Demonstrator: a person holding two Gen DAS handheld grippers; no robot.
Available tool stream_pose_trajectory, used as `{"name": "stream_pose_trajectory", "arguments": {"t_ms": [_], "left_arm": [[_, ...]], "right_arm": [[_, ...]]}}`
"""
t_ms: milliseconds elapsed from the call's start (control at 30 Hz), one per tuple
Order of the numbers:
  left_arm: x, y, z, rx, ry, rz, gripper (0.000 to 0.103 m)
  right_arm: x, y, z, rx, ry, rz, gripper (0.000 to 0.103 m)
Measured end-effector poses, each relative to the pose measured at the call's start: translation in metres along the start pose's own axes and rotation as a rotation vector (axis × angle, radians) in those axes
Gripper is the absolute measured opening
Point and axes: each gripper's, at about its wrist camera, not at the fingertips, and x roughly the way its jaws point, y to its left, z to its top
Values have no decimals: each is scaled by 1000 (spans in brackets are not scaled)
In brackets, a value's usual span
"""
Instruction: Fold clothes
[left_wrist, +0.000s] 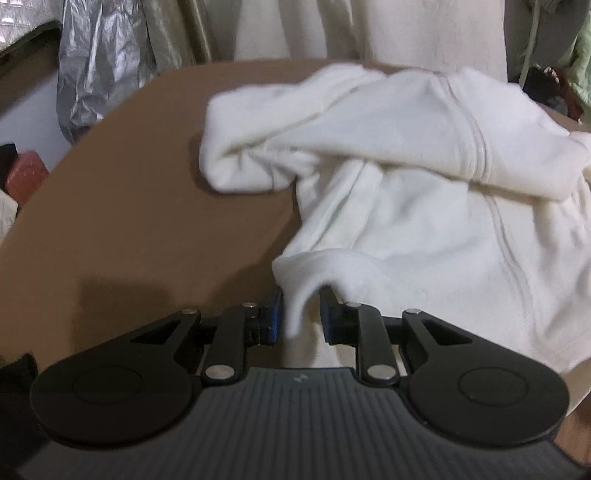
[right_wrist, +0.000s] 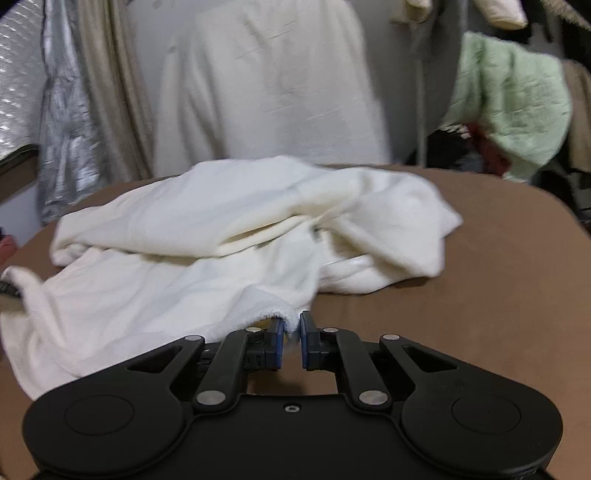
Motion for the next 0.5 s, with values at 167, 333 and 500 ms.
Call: {"name": "stream_pose_trajectory", "arguments": {"t_ms": [167, 333, 500], "left_arm": [[2, 12, 0, -63, 30, -120, 43], [22, -11, -11, 110, 99, 1, 74], [43, -52, -33, 413, 120, 184, 84]], "right_arm": [[-9, -2, 2, -43, -14, -157, 7], [-11, -4, 5, -56, -33, -183, 8], [2, -15, 3, 23, 44, -178, 10]]}}
